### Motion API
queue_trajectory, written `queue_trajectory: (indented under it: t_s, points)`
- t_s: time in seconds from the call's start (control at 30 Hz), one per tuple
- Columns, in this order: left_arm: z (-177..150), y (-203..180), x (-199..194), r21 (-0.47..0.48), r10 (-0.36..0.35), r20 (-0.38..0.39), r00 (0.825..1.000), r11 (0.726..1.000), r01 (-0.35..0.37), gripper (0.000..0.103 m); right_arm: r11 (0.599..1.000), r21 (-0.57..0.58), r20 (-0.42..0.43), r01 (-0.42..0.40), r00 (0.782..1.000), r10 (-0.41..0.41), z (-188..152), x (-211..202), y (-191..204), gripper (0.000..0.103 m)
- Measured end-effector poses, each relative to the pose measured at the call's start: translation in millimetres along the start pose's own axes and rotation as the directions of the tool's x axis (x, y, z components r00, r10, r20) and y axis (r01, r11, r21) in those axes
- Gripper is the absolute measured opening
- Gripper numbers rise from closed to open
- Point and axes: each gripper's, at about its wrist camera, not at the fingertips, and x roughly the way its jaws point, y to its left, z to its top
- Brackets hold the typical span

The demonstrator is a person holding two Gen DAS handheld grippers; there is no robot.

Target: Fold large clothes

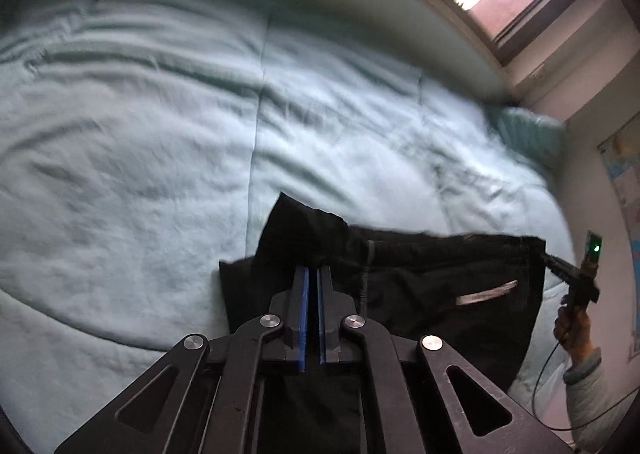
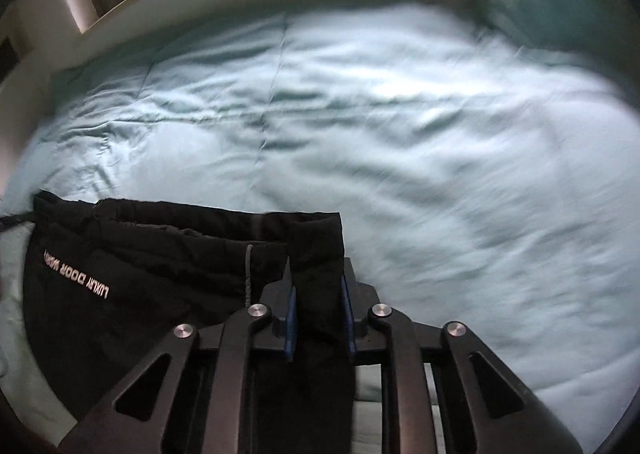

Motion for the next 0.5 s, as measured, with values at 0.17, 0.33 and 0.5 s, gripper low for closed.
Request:
queue_trajectory:
  t_s: [0.17, 0.33, 0.5]
  points:
    - [39, -6, -34, -0.031, 0.039, 0.175, 0.984, 0.999, -0.034, 0.003, 0.987, -0.025, 0.054, 0.158, 0.986, -0.156, 41, -9, 3, 0.009]
    - [55, 25, 6, -0.148, -0.035, 0.08, 0.996, 0.988, 0.047, 0.002, 0.995, 0.096, -0.037, -0.015, 0.999, 0.018, 58, 31, -8, 0.007]
    - [29, 14, 14, -0.043, -0.037, -0.037, 0.999, 0.998, 0.035, 0.007, 0.993, 0.076, -0.048, -0.086, 0.995, 0.09, 28, 26, -10, 0.079]
